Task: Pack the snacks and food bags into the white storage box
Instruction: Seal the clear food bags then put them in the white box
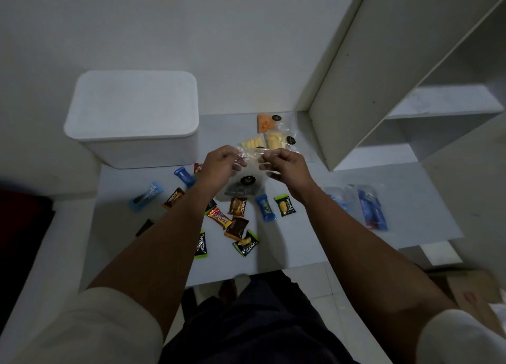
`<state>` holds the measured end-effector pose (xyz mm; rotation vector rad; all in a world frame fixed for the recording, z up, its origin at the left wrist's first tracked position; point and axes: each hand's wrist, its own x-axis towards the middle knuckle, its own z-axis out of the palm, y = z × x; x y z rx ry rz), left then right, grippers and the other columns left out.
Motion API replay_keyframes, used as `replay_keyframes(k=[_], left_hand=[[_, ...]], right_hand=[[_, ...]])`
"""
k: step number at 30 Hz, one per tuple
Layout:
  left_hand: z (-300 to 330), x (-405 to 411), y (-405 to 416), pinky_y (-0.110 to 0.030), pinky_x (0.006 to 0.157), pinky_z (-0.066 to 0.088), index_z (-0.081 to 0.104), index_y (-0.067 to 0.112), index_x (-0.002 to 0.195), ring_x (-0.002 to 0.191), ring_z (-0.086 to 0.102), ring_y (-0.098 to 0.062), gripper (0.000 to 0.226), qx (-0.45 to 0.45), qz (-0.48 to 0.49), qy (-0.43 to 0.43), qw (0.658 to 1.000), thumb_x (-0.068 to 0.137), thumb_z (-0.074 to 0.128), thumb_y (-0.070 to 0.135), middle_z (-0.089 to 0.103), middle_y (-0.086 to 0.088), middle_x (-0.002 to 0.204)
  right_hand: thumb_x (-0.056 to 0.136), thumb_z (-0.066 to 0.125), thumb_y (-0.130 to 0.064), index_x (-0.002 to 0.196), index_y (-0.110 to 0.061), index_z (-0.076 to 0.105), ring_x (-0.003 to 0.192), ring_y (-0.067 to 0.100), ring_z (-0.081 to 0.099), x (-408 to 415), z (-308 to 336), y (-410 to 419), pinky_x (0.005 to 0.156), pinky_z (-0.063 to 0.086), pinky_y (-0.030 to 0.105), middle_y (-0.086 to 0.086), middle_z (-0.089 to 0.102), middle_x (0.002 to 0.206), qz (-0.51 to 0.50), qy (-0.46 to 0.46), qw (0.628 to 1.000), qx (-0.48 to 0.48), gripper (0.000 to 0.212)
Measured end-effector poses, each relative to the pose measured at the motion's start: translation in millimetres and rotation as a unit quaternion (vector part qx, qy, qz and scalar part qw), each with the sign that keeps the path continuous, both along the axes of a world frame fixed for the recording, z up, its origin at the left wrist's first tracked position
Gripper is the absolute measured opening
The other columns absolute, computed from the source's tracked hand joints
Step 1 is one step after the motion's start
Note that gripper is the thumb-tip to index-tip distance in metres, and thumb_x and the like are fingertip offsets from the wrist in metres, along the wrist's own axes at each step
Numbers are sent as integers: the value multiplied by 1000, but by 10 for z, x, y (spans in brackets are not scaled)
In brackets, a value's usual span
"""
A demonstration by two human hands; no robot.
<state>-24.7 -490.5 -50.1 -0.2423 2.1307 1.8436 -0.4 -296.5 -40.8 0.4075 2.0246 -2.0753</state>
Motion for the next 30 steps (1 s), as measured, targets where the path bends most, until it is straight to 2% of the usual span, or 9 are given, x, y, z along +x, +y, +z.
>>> replay_keyframes(k=[5, 10, 15, 20, 23, 27, 30], left_hand=[[40, 5, 6, -33, 78, 55, 68, 14, 98, 78, 66, -15, 23, -4, -9, 2, 1000, 105, 47, 21, 75, -2, 88], [91, 6, 14, -35, 81, 55, 68, 6, 101, 77, 65, -16, 24, -6, 2, -1, 1000, 105, 47, 17, 75, -4, 86], [117, 33, 35, -43, 87, 56, 69, 22, 86, 76, 66, -16, 26, -39, -62, 20, 997, 103, 50, 22, 77, 3, 79], [182, 69, 31, -42, 87, 57, 69, 21, 88, 78, 68, -17, 25, -36, -64, 20, 997, 103, 49, 22, 78, -1, 81], [203, 82, 11, -40, 84, 56, 67, 21, 85, 74, 66, -16, 27, -44, -63, 49, 996, 104, 48, 20, 76, -3, 81], [248, 64, -12, -37, 83, 54, 66, 21, 87, 75, 64, -17, 26, -52, -34, 64, 996, 105, 47, 22, 74, -1, 83], [295, 55, 3, -36, 79, 53, 65, 17, 88, 73, 63, -18, 25, -42, -26, 56, 997, 104, 47, 19, 74, -4, 82]], right_hand=[[103, 60, -19, 103, -11, 72, 93, 23, 73, -1, 14, 41, 89, 55, 40, 14, 77, 109, 5, -3, 1000, -8, 15], [99, 65, -19, 95, -13, 74, 92, 24, 73, -50, 99, 53, 89, 55, 41, 15, 77, 105, 20, 12, 1000, 14, 11], [92, 75, -15, 88, -11, 74, 82, 16, 72, -101, 134, 17, 80, 53, 36, 4, 77, 86, 71, 25, 995, 73, 5], [93, 74, -13, 83, -12, 72, 75, 17, 69, -119, 135, -27, 76, 56, 33, 6, 74, 79, 80, 43, 991, 104, 10], [92, 75, -15, 89, -6, 74, 73, 13, 69, -127, 170, -10, 76, 55, 32, 4, 76, 82, 88, 36, 990, 103, 9], [94, 72, -18, 101, 1, 74, 78, 12, 70, -127, 204, 42, 76, 55, 30, 2, 77, 84, 96, 32, 989, 112, 20], [95, 72, -17, 99, 5, 69, 77, 12, 70, -127, 235, 41, 75, 54, 30, 5, 75, 81, 93, 40, 989, 109, 22]])
